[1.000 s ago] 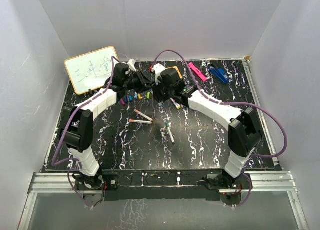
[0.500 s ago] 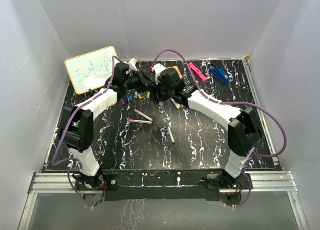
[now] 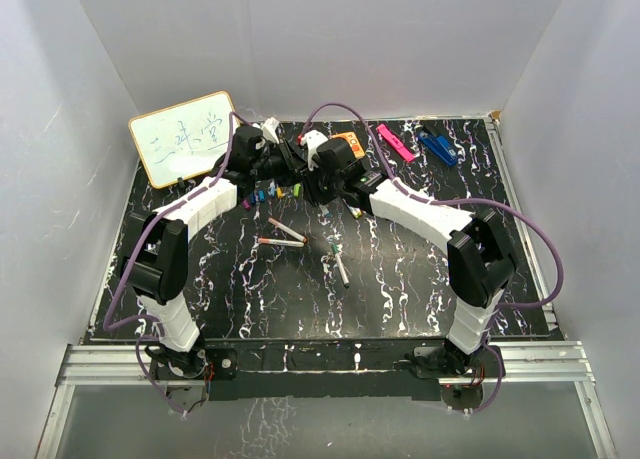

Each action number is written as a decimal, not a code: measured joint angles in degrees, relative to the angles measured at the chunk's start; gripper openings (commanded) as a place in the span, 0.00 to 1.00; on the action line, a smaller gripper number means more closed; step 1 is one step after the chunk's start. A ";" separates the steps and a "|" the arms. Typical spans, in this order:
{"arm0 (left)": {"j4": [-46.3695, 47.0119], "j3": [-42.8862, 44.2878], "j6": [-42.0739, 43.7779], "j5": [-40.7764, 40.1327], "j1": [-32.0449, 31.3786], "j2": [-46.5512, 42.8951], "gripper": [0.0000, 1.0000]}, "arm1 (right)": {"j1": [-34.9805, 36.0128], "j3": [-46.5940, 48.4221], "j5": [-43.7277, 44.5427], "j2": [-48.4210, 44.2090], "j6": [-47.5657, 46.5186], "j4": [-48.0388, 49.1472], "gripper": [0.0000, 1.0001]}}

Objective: Open the pen caps

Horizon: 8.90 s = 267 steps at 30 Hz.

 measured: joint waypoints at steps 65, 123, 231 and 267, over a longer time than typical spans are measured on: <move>-21.81 6.54 14.99 -11.47 12.39 -2.27 0.00 | -6.05 2.51 7.65 12.61 -2.60 -2.62 0.00; -31.78 23.71 24.00 -24.50 2.62 22.64 0.00 | -6.95 -5.01 3.32 -2.80 -2.27 1.60 0.48; 1.73 -1.42 4.37 4.76 4.44 -4.85 0.80 | 1.77 -2.21 10.12 -7.10 5.44 -4.35 0.00; 1.79 0.20 4.15 0.83 0.98 -1.84 0.41 | 0.72 -0.85 6.80 -6.93 4.79 -4.37 0.00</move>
